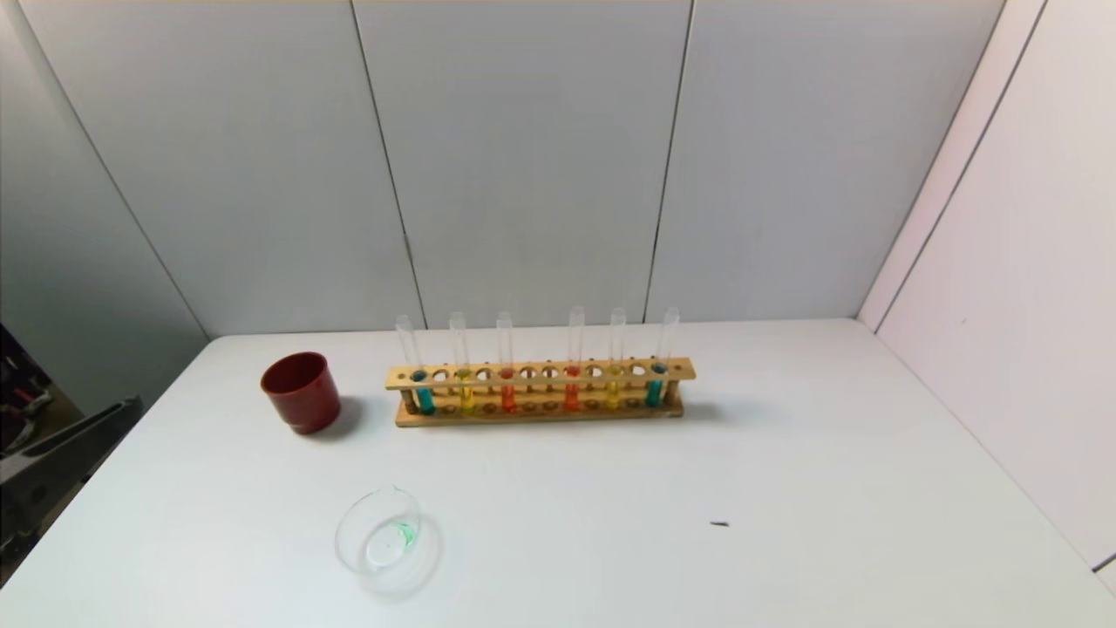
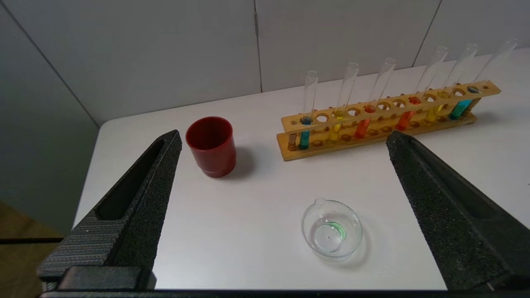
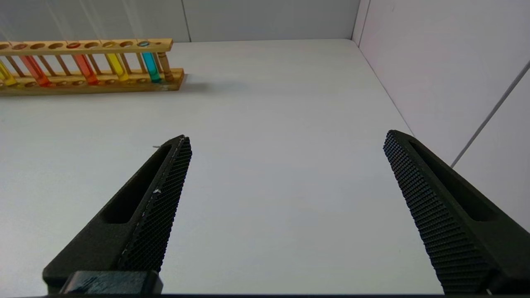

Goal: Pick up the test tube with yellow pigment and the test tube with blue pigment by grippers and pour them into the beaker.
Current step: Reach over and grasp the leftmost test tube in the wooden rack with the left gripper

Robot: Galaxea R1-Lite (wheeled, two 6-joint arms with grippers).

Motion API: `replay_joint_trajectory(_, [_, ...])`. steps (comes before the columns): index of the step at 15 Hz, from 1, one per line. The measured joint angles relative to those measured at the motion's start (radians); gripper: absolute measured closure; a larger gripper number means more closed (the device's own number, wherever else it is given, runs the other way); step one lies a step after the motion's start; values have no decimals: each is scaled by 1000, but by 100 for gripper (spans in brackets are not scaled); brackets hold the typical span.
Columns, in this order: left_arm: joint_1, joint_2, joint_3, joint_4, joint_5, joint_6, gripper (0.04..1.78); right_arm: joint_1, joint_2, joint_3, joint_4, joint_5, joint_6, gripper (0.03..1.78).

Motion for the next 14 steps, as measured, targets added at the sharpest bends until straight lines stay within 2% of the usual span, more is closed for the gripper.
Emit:
replay_joint_trajectory(5, [-108, 252, -40, -132, 15, -133, 8, 0, 0, 0, 0, 0, 0, 11])
replay_joint_trajectory(9, [-123, 436, -39, -226, 67, -136, 8, 0, 0, 0, 0, 0, 0, 11])
replay_joint_trajectory(14, [-141, 683, -7, -463, 138, -135, 8, 0, 0, 0, 0, 0, 0, 11])
